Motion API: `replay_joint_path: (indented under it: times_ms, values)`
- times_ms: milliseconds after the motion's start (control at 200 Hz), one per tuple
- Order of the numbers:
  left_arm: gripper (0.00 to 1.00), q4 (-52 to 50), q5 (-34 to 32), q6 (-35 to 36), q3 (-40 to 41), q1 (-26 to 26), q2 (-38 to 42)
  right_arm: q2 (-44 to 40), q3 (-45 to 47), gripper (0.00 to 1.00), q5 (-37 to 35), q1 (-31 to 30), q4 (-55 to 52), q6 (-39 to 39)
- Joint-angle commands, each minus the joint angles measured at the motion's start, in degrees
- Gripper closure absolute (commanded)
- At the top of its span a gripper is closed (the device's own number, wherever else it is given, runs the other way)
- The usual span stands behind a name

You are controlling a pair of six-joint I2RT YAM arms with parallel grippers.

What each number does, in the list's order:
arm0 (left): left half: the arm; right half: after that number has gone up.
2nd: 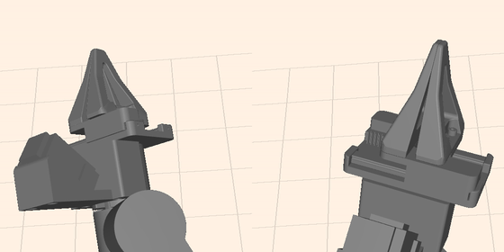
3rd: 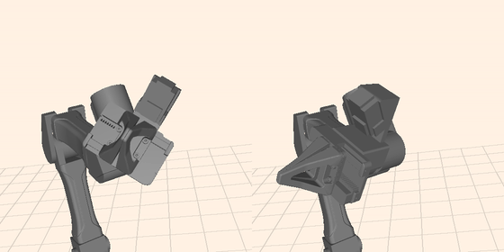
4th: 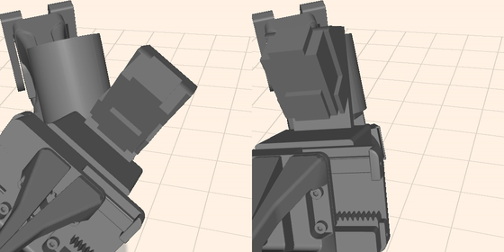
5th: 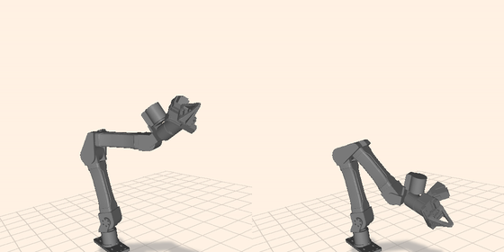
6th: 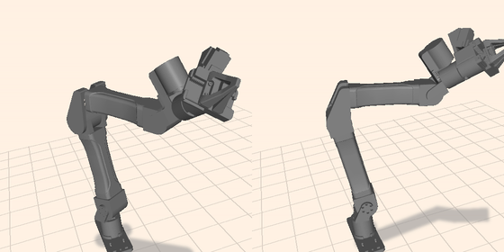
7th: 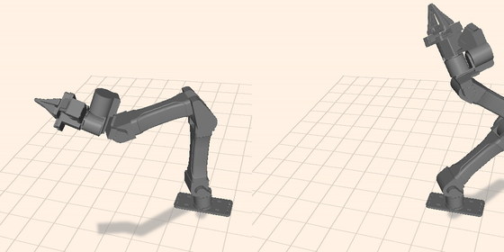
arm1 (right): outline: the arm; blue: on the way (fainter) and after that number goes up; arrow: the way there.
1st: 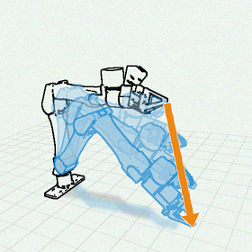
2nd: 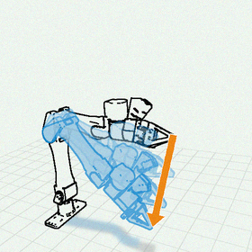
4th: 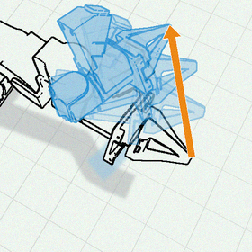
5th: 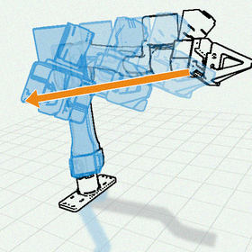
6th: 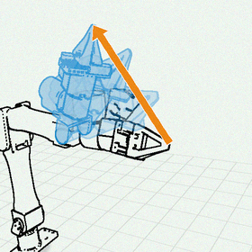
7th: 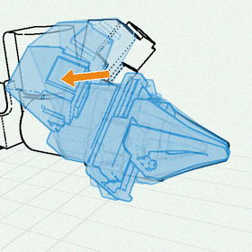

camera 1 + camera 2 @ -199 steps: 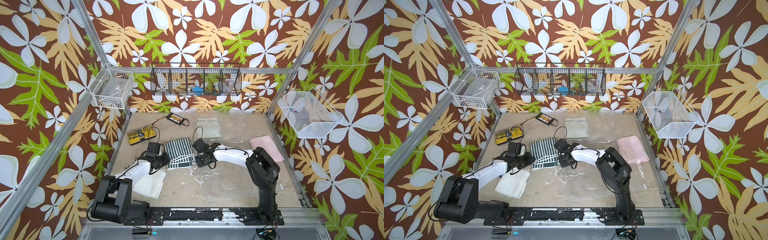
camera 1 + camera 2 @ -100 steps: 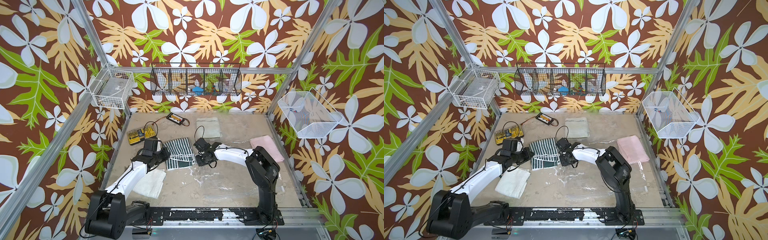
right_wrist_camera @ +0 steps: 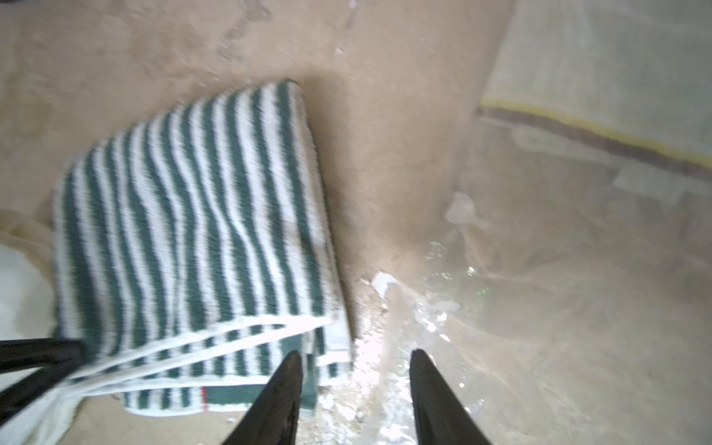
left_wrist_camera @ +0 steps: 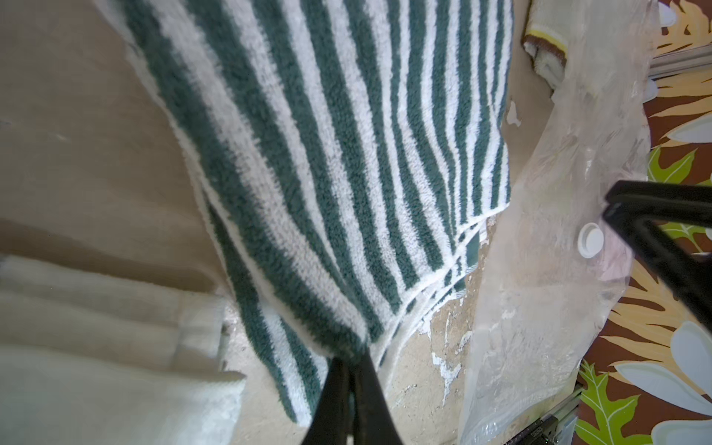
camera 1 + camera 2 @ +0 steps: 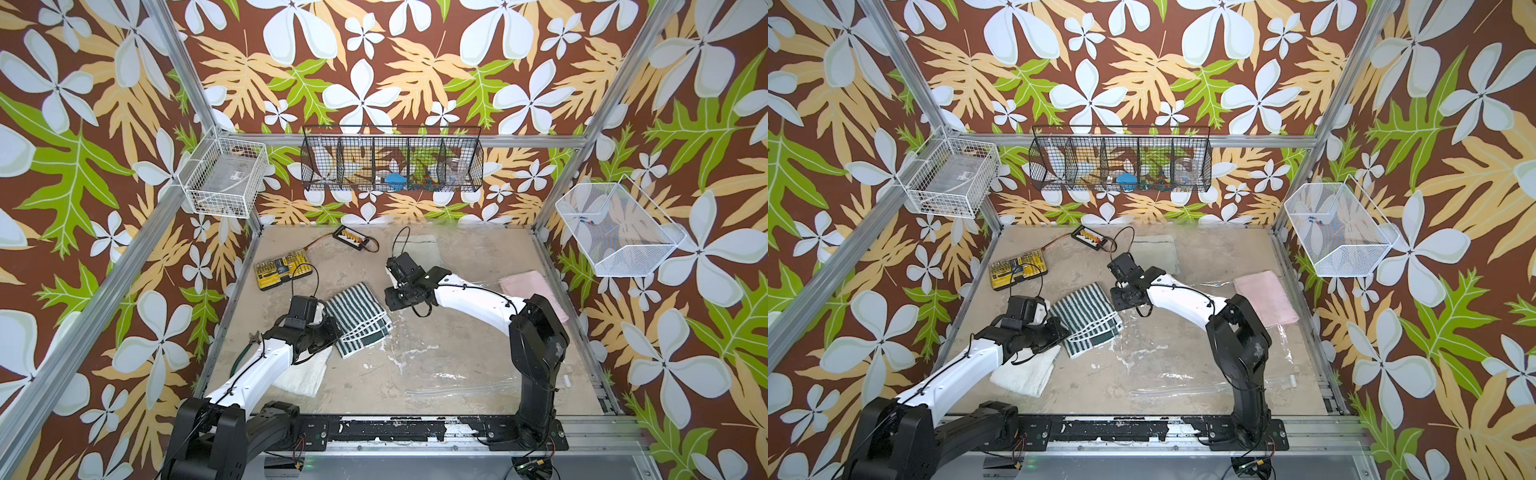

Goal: Place the folded towel into the vacuum bag
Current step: Adjust the vacuum bag at the center of the board, then pick up the towel from the center of the board.

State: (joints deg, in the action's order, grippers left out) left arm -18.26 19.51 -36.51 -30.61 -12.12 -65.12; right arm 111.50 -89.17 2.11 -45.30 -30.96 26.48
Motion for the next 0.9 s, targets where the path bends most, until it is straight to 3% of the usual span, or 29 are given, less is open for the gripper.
replay_joint_path:
  times_ms: [0, 120, 250, 345, 525, 631, 731, 896]
  values:
    - [1.00, -0.03, -2.13, -1.27, 0.55, -1.91, -1.00, 3.04, -3.94, 0.52, 3.06, -3.11, -2.83, -0.96]
    - [0.97, -1.01, -3.43, -1.29, 0.10, -2.32, -0.83, 7.40, -4.99, 0.55, 7.13, -5.40, -0.40, 0.29]
    - [0.74, -5.52, -6.71, -0.36, -3.14, -2.33, 1.96, 12.30, -4.13, 0.59, 4.67, -4.94, 0.07, -0.15]
    - [0.66, -9.03, -11.16, 1.37, -7.21, -2.29, 3.76, 14.32, -6.23, 0.59, 3.83, -4.62, -2.76, -2.82]
    - [0.65, -8.86, -10.66, 2.91, -13.56, -2.23, 0.66, 7.54, -7.25, 0.44, 8.44, -2.14, -2.27, -4.91]
    - [0.69, -1.21, -3.65, 0.61, -12.28, -2.28, -1.48, 9.09, -9.39, 0.33, 8.10, -0.26, -4.00, -6.59]
    - [0.76, 7.37, 1.12, -2.82, -9.00, -2.24, -4.92, 14.73, -15.24, 0.30, 9.02, 0.53, -8.75, -7.93]
    - [0.81, 14.93, 1.70, -5.43, -6.03, -2.30, -9.71, 17.65, -15.51, 0.31, 11.38, 0.77, -6.14, -6.68]
